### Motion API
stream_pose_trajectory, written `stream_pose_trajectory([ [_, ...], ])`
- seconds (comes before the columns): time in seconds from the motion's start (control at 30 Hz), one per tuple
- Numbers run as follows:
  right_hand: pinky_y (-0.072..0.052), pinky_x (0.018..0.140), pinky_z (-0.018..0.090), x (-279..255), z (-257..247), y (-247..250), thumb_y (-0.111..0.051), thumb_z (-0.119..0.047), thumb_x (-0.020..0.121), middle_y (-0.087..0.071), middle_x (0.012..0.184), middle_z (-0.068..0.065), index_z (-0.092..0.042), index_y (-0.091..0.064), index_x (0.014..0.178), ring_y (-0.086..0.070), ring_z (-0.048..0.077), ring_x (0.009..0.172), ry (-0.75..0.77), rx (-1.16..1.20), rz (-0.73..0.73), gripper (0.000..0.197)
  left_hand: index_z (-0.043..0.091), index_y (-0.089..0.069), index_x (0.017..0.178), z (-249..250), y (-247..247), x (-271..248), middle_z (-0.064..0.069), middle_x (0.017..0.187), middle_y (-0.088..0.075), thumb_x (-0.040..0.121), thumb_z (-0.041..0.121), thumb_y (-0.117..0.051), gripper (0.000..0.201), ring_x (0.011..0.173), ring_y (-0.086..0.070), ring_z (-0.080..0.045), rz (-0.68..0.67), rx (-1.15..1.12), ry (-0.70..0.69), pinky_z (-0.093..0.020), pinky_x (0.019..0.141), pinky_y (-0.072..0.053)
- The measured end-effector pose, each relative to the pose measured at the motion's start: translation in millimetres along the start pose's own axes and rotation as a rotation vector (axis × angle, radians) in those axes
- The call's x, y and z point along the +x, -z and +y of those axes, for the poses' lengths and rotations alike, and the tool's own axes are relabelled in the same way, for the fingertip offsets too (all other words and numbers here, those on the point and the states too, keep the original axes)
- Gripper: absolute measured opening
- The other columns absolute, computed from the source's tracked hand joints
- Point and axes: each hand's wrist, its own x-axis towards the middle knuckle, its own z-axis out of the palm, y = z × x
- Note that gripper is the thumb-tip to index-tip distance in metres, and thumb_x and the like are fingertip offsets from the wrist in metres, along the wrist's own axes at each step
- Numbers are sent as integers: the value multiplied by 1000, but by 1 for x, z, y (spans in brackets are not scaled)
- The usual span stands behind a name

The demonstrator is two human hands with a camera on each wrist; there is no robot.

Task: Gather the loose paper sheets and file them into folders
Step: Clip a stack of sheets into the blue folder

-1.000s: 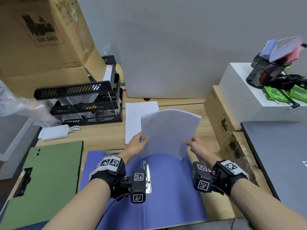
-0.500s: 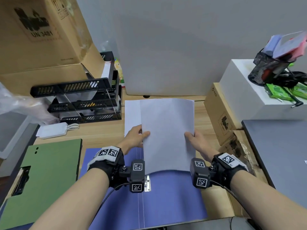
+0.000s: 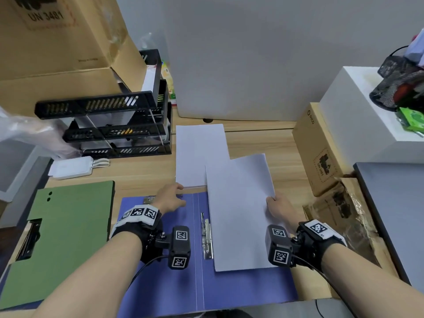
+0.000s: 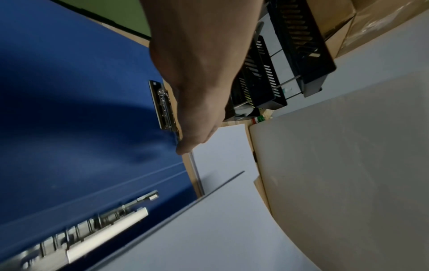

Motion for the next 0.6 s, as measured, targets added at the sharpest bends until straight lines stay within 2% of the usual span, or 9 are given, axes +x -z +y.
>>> stream_pose_trajectory([
  [0.07, -37, 55, 27, 6, -2, -4, -33, -6, 95, -55, 76, 3, -8, -54, 94, -51, 23, 73, -8, -11, -7, 21, 9, -49, 136, -10, 1, 10, -9, 135, -54, 77, 13, -74, 63, 119, -55, -27, -15, 133, -6, -36, 101, -44],
  [0.13, -41, 61, 29, 12, -5, -10, -34, -6, 95, -60, 85, 9, -5, -57, 98, -54, 25, 77, -31, -14, -12, 23, 13, -48, 136, -19, 1, 20, -6, 133, -56, 75, 14, -73, 66, 116, -56, -28, -29, 216, -15, -36, 98, -46],
  [0.23, -42, 62, 29, 25, -8, -19, -34, -8, 95, -62, 91, 11, -5, -58, 103, -56, 25, 79, -76, 8, -3, 25, 18, -53, 125, -32, 0, 33, -3, 124, -62, 73, 12, -65, 54, 107, -60, -27, -47, 311, -38, -36, 91, -49],
  [0.3, -39, 57, 28, 33, -11, -24, -34, -8, 95, -58, 81, 6, -7, -57, 93, -53, 20, 71, -102, 4, 8, 22, 20, -53, 118, -39, -1, 41, -3, 122, -61, 75, 14, -60, 44, 106, -59, -28, -51, 391, -49, -36, 88, -48],
  [0.37, -36, 54, 27, 40, -13, -28, -36, -6, 94, -52, 67, 1, -13, -52, 74, -48, 19, 63, -128, 23, 21, 27, 21, -49, 128, -46, -5, 49, -5, 130, -54, 79, 20, -60, 51, 115, -53, -29, -47, 472, -55, -38, 95, -44],
  [0.43, -37, 47, 22, 43, -15, -31, -39, -3, 94, -51, 52, -4, -16, -47, 66, -47, 16, 55, -147, 67, 41, 33, 21, -44, 134, -50, -10, 54, -7, 135, -48, 85, 26, -60, 52, 123, -45, -29, -39, 550, -48, -38, 101, -39],
  [0.5, -37, 37, 15, 45, -16, -34, -40, -2, 95, -53, 49, -5, -11, -51, 74, -48, 11, 49, -145, 110, 68, 26, 18, -46, 128, -49, -12, 58, -9, 135, -48, 88, 26, -56, 41, 125, -41, -31, -73, 587, -51, -38, 100, -39],
  [0.53, -38, 38, 14, 46, -17, -36, -40, -2, 96, -57, 58, -1, -7, -54, 85, -50, 12, 53, -135, 128, 65, 18, 16, -46, 124, -47, -11, 59, -12, 134, -48, 90, 25, -53, 36, 124, -41, -32, -106, 604, -52, -38, 99, -39],
  [0.6, -44, 51, 19, 48, -18, -40, -41, -5, 95, -60, 85, 8, -6, -55, 103, -55, 16, 67, -125, 172, 52, 16, 13, -48, 119, -42, -5, 60, -14, 132, -48, 89, 24, -49, 32, 121, -46, -34, -164, 615, -81, -39, 98, -41],
])
